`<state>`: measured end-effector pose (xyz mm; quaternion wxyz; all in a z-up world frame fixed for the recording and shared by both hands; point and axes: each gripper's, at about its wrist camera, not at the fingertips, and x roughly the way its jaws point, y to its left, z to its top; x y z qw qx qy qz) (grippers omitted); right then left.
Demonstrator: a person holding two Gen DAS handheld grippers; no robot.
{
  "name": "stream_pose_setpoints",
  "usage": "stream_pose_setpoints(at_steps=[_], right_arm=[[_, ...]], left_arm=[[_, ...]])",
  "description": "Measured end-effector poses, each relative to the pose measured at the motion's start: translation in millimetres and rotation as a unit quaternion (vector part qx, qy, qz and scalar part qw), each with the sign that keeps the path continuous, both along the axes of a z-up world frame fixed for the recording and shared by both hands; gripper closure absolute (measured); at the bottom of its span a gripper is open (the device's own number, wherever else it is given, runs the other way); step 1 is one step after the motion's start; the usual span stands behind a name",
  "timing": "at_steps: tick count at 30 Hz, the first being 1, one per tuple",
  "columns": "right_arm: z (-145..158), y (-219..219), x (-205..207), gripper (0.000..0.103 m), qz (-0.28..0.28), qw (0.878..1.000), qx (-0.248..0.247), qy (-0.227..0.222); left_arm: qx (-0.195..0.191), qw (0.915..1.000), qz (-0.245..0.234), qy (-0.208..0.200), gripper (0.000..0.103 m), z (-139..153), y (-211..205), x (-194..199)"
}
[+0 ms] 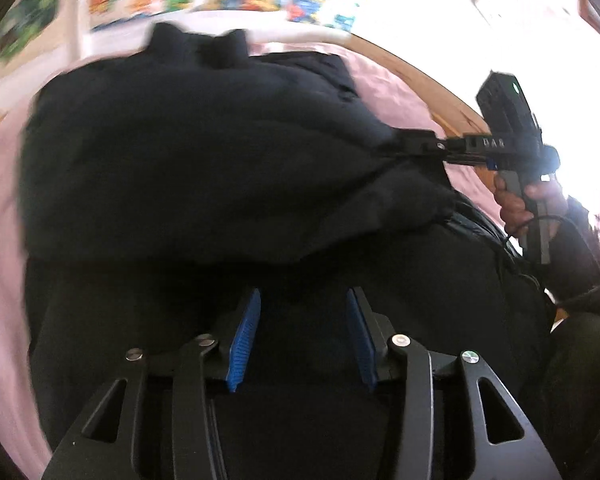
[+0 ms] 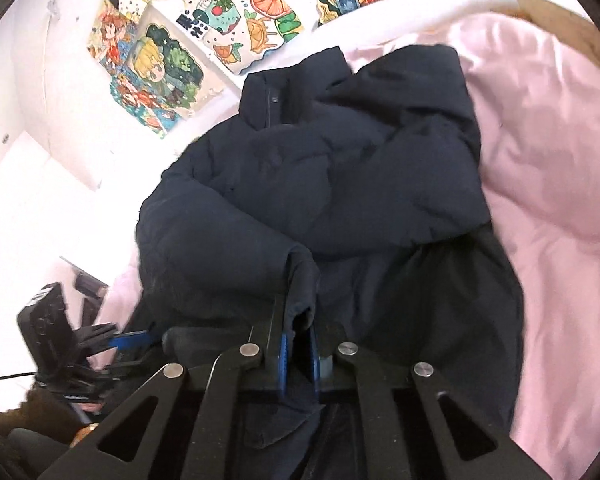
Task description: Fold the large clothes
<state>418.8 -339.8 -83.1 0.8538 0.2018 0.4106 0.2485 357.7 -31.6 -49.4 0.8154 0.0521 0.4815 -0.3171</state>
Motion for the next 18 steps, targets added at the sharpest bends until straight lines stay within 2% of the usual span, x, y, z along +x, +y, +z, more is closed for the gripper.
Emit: stream_pose_setpoints(at_steps=[2,4,5,8,9,12,14,16,18], right_arm=[[2,5,1,0.094,-0.010,1.000,-0.018,-0.009],[10,11,1,0.094,-0.019,0.998,-0.051,-0.031],[20,15,0,0.094,-0.023,0.996,-0.074,-0.051],[51,24,0,0.095,-0.030,0.987,-0.119,-0.106],[61,27,2,0.095,-0.030,0.982,-0.135,-0.126],[83,38,19,0.095,-0.019,0.971,-0.179,-0.155],[86,45,37,0.095,-0.014,0.967,-0.201,-0.158],[82,47,56,0.095,-0.018,0.962,-0.225,-0.153],[71,43,70,0.095,-0.021,0.964,-0.226,-0.138]], left_arm=[[-0.007,0.9985,0.052,-0.014,0.064,13,26,1],[-0.006,0.9905,0.130,-0.045,0.064,31,55,10],[0.003,0.9812,0.181,-0.066,0.064,42,71,19],[0.012,0.9583,0.268,-0.097,0.063,62,101,48],[0.008,0.9546,0.280,-0.103,0.063,67,106,58],[-0.007,0.9509,0.287,-0.116,0.063,77,115,95],[-0.008,0.9536,0.276,-0.121,0.063,80,111,117],[0.023,0.9539,0.271,-0.127,0.063,75,103,143],[0.066,0.9521,0.270,-0.127,0.063,60,96,164]])
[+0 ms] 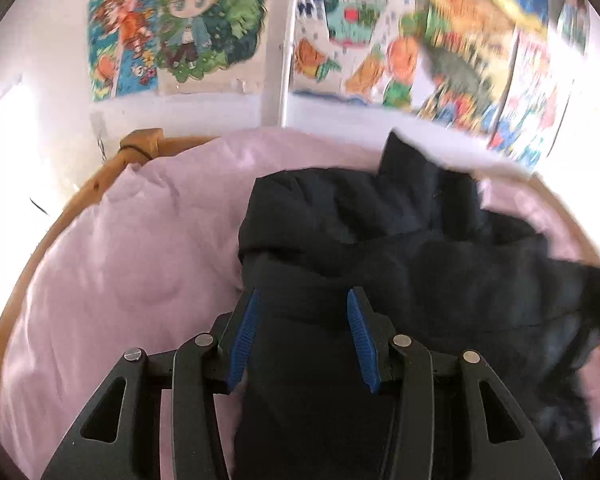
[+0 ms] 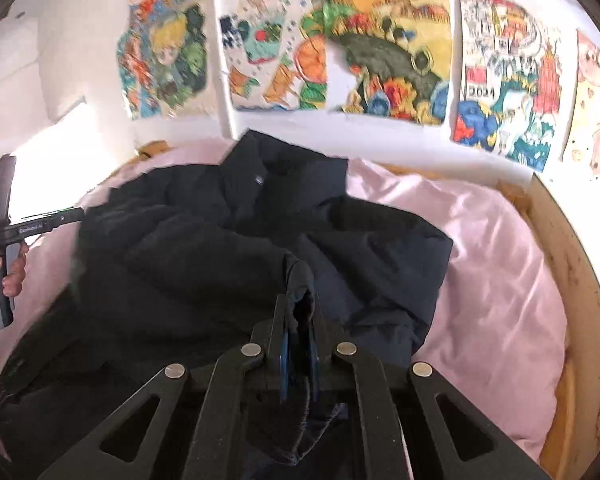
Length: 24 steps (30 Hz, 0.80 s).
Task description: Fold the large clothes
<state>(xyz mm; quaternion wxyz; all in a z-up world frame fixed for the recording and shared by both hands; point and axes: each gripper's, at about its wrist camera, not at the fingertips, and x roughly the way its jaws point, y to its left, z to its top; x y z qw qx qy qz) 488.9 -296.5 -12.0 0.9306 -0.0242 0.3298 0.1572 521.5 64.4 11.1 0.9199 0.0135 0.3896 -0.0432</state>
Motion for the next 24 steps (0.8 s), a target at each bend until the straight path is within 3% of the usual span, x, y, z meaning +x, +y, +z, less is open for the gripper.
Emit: stream_pose_setpoints(at_steps=[3,4,7,11,15,19,20,22,24], right_arm=[[-19,-7,12,0.095,-0.003,1.000,0.017,0.026],[-27,-7,17,0.095,-0.005,0.999,0.021,0.034],[-40,-2,23,0.095,-0.006,0.998,0.037,0.047],[-47,18,34,0.095,-0.011,0.999,0.014,0.042],[-51,24,36,0.093,-0.029,0.999,-0.035,0.021],[-42,9,15,0.073,-0.070,0.997,-0.039,-0.010],[-38,8,9,0.070,-0.086,0.995,-0.046,-0.024],[-23,12,-4,0.058,-0.116,0.988,-0.072,-0.073],[-13,24,-11,0.057,-0.085,0.991,-0.060,-0.090]], left_arm=[[0.043,0.9990,-0.003,0.010,0.062,-29,-4,16],[0.056,0.9984,-0.002,0.011,0.054,-39,-1,20],[0.078,0.9967,0.019,0.005,0.044,-58,13,23],[0.063,0.9970,0.043,0.011,0.043,-66,35,30],[0.045,0.9978,0.049,0.003,0.043,-47,37,19],[-0.007,0.9988,0.003,-0.048,0.038,-18,28,-5],[-0.003,0.9984,-0.005,-0.057,0.036,-14,23,-5],[0.053,0.9966,-0.002,-0.063,0.035,-9,9,7],[0.102,0.9938,0.011,-0.043,0.035,-17,-1,27]])
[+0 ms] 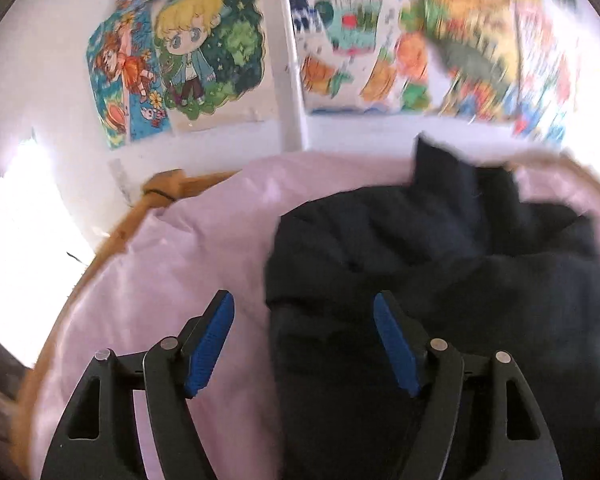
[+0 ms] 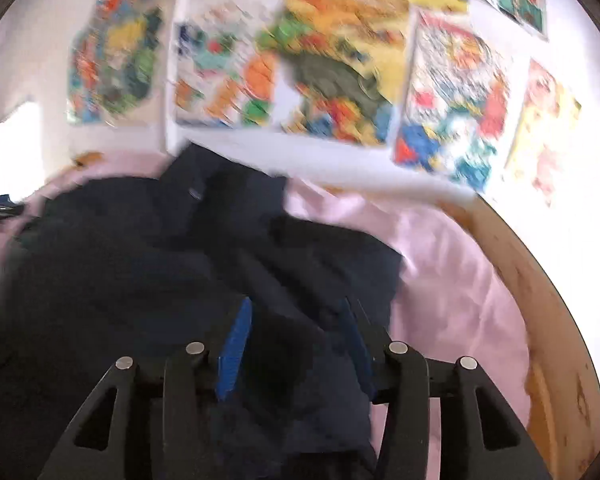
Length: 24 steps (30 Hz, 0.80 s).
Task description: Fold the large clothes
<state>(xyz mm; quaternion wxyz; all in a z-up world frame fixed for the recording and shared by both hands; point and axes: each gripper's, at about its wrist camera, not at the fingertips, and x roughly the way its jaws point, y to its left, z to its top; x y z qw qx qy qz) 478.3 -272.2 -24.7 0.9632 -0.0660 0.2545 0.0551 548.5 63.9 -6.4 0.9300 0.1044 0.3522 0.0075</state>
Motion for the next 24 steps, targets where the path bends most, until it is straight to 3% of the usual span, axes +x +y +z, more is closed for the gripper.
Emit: stream_pose_setpoints(at_steps=[3,5,9,14,19,24], right_arm=[[0,30,-1,0.051,0.061,0.998,-0.016,0.007],[-19,53,10,0.050,0.096,0.994,-0.046,0.038],[-62,66,45,0.043,0.087,0.991,-0.074,0.070],[-85,56,73,0.038,0.084,0.992,-0.043,0.086],[-101,60,79,0.037,0.088,0.991,-0.048,0.088],[-84,43,70,0.033,0.104,0.990,0.010,0.094]], left_arm=[[0.022,0.9984,0.039,0.033,0.035,-25,2,27],[0.016,0.9975,0.060,0.033,0.035,-40,5,33],[0.017,0.9953,0.092,0.025,0.033,-65,7,40],[0.059,0.9926,0.104,0.017,0.024,-86,9,55],[0.031,0.9943,0.101,0.015,0.024,-83,17,58],[-0.067,0.9930,0.097,-0.001,0.024,-43,35,31]])
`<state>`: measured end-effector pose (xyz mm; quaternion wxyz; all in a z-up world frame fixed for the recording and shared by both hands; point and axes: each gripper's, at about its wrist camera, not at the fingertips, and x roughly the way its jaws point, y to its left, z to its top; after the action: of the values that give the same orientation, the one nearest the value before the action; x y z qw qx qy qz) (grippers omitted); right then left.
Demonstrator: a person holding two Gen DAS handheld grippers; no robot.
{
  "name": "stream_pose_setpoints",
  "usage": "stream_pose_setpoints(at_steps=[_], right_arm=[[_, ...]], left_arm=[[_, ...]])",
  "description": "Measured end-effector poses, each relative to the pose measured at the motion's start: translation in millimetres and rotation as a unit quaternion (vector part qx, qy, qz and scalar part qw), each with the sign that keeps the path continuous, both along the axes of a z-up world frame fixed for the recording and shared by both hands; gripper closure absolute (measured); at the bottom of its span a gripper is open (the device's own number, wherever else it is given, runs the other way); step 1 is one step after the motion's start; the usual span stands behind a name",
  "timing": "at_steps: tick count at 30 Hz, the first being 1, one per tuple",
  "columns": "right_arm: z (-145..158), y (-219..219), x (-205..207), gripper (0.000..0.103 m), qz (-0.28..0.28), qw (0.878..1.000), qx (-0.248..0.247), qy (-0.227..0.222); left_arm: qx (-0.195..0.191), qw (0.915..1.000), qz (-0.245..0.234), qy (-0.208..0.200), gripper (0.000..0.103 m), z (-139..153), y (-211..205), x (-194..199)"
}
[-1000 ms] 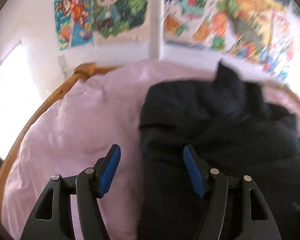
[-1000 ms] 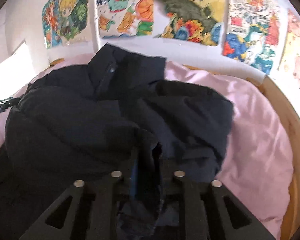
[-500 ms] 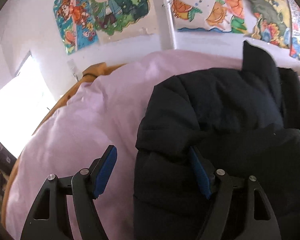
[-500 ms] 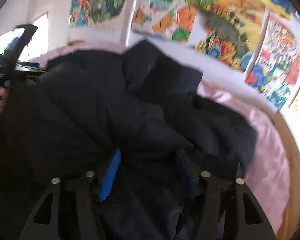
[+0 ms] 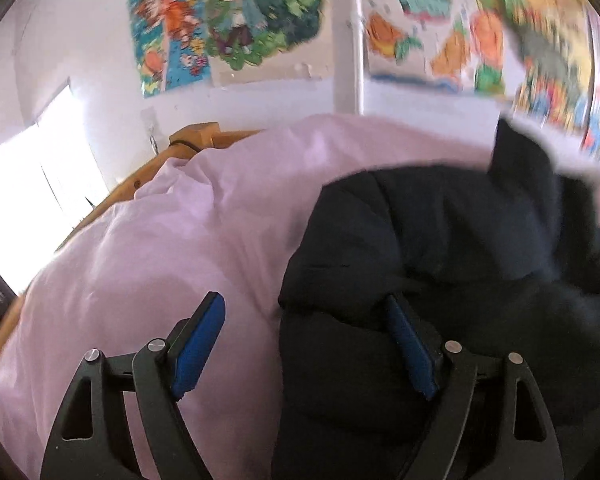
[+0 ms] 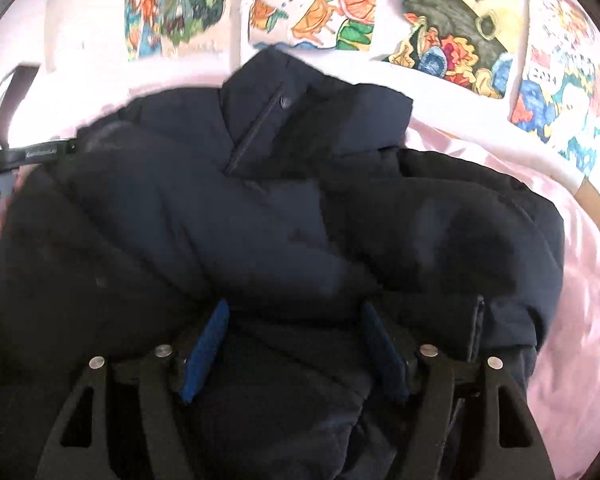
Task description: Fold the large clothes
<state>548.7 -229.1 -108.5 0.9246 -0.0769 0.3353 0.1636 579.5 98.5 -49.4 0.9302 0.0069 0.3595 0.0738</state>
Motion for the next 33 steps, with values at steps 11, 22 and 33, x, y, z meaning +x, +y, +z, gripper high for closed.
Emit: stream_pose_setpoints(at_steps=[11,22,33], right_arm=[[47,-44,-60,0.014,-0.018,0.999,0.046,0.007],[78,-97,-18,0.009,-0.035,0.982,0.155,0.101],[77,-90,138,0.009,-0.067,0.954,0.253,0.143]], left_arm=[[-0.032,0.9913,-0.123,0.032,0.024,46,-66,-74],[-0.068,0.9761,-0.175,0.109,0.024,48,-108,-31],[-0.050,0.9708,-0.205,0.114,0.024,7,-111,14]])
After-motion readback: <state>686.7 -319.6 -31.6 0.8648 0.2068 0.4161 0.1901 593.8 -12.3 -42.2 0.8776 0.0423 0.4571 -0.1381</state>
